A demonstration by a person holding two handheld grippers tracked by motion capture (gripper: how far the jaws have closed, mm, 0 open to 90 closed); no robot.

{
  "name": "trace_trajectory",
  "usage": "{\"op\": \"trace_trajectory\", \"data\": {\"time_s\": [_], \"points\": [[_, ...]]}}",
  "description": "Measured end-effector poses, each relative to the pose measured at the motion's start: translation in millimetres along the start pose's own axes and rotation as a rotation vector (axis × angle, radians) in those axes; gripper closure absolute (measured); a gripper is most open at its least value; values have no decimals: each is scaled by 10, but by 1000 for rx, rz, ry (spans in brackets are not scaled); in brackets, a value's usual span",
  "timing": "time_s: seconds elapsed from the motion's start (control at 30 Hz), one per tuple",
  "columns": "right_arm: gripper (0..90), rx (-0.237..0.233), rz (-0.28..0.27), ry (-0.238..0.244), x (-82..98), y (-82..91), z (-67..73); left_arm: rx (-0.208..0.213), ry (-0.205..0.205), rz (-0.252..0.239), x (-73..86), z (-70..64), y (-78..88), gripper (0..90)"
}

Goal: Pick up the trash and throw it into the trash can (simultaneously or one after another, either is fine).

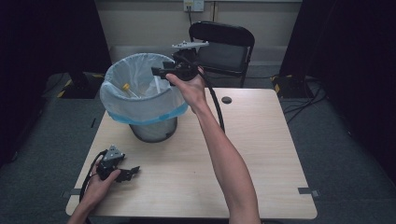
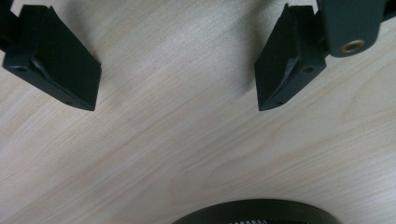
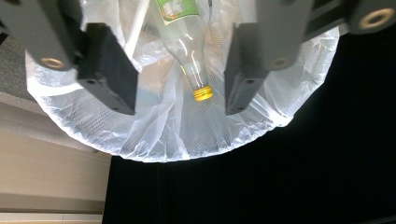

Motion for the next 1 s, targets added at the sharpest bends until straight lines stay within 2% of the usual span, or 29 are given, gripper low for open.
{"op": "trace_trajectory", "data": {"time_s": [0.03,0.17,0.27,0.33,0.37,0.67,0.7,1.0], "points": [[369,12,-1,-1,-1,15,-2,0,0,0,0,0,0,141],[323,27,2,2,6,58,10,0,-1,0,0,0,0,141],[323,26,-1,5,9,84,13,0,0,0,0,0,0,141],[341,56,-25,12,8,146,-3,3,7,1,1,-6,0,141],[341,52,-30,9,8,166,-15,4,8,1,1,-7,-1,141],[345,82,-34,0,50,333,-72,4,0,4,2,-1,1,141],[325,104,-36,-8,71,374,-83,4,0,5,2,-1,2,141],[308,130,-27,-18,165,505,-113,1,0,4,2,-2,2,141]]}}
Point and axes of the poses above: each handheld gripper's, and its own axes: y roughly backward along the jaws, x roughly out of its underside, z roughly to its left, the point moved 4 cm from there along -y, roughly forward along the jaws, and after that the axes turned 14 degrees about -x, right-handed, at the moved point
